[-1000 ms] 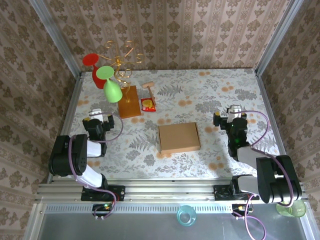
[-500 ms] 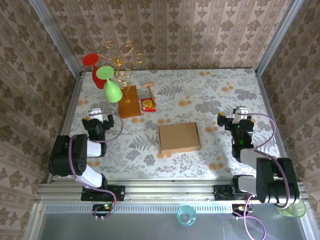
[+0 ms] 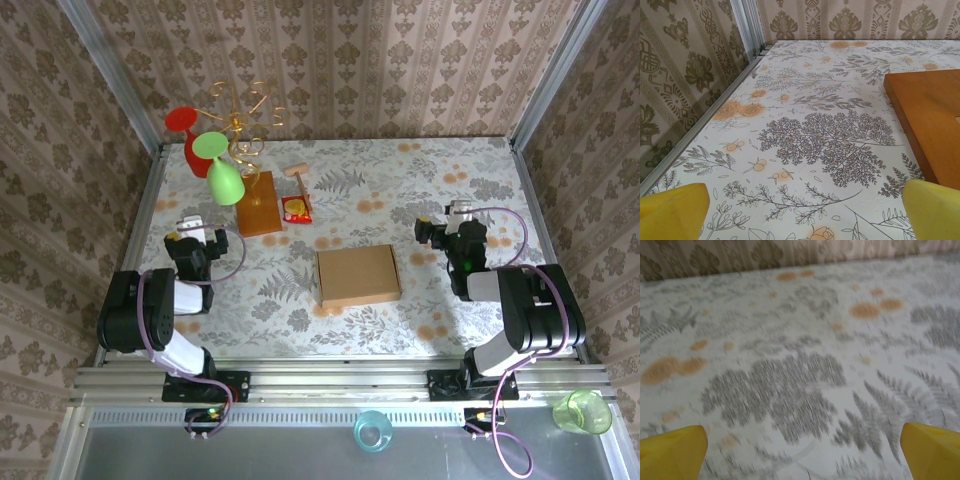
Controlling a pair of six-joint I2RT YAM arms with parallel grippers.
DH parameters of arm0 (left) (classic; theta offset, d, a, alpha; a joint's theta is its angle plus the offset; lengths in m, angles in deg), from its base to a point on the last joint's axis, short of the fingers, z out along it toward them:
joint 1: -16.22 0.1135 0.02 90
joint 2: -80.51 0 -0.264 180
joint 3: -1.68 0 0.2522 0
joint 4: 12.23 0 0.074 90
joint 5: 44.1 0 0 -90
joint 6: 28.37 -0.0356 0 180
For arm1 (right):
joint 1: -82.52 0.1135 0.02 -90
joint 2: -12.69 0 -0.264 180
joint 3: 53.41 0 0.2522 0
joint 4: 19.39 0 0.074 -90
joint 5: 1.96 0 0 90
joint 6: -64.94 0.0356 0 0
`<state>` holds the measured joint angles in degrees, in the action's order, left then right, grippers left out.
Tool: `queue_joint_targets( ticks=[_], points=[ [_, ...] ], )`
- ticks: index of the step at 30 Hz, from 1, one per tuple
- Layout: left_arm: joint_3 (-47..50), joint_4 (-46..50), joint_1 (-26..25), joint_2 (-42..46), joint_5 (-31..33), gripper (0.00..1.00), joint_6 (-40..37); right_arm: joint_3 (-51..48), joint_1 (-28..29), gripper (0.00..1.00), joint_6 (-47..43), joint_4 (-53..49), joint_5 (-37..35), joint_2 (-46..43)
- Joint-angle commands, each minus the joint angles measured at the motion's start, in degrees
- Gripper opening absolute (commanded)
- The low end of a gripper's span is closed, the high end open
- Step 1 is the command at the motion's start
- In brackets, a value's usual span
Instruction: Fold the paper box
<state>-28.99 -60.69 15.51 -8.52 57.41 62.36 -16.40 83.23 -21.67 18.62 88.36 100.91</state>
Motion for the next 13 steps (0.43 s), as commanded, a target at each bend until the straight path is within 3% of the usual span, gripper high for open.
queue_joint_targets(
  ticks=[1,11,13],
  points=[
    [-0.08,-0.42,-0.12,-0.06,-1.19,1.00,-0.83,0.11,0.39,1.00,-1.68,-3.06,-3.99,-0.68],
    [-4.50,7.56,-1.14,-0.08,-3.05,1.00,-3.01,-0.78,2.10,1.00,-2.08,-1.18,-8.95,-0.59],
    [-4.45,7.64,-1.14,0.00,-2.98,1.00,-3.01,-1.48,2.83,1.00,-1.21,0.01,-13.32,-0.47]
  ],
)
